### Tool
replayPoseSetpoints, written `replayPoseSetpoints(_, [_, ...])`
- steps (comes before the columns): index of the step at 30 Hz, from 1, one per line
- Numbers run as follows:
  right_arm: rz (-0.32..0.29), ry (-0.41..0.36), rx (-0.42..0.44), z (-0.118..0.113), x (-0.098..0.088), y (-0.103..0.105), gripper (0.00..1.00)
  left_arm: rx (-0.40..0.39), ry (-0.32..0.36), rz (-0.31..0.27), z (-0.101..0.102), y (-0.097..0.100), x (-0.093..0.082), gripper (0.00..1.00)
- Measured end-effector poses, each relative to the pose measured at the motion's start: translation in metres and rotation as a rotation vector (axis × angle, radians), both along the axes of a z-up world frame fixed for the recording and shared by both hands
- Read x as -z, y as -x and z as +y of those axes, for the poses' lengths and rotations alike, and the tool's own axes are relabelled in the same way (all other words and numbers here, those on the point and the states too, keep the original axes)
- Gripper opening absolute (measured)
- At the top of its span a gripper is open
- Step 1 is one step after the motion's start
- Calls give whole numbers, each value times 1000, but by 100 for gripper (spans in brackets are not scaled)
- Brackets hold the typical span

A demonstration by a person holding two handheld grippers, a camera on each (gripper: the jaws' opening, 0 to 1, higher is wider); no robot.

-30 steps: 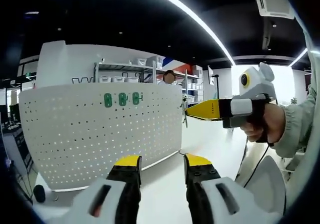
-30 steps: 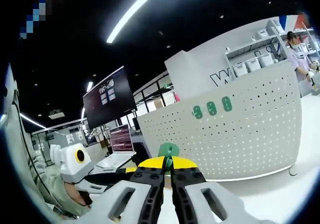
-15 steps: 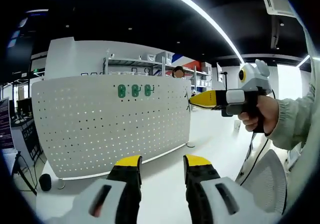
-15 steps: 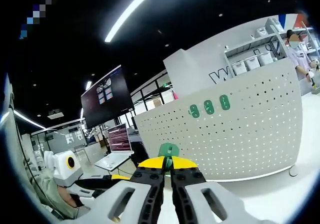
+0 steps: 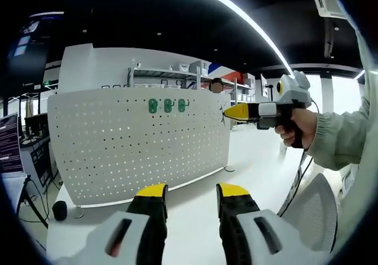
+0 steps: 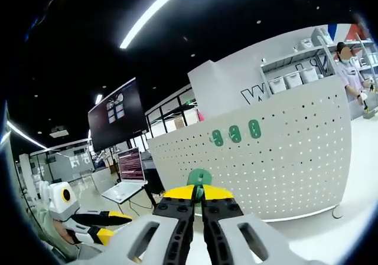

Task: Insert the hook assembly into the mounting plate slot until the hook locks in place.

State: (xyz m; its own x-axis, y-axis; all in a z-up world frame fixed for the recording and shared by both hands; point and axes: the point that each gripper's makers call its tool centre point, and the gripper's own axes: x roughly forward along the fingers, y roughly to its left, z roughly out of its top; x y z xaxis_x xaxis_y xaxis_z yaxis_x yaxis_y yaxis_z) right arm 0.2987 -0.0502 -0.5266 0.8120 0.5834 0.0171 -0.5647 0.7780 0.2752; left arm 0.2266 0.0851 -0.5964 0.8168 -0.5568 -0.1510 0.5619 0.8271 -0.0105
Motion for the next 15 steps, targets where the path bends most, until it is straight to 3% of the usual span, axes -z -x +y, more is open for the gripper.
replayPoseSetpoints(15, [-79,93,87,-24,-22,-37,1,-9,1,14,8,2,8,34])
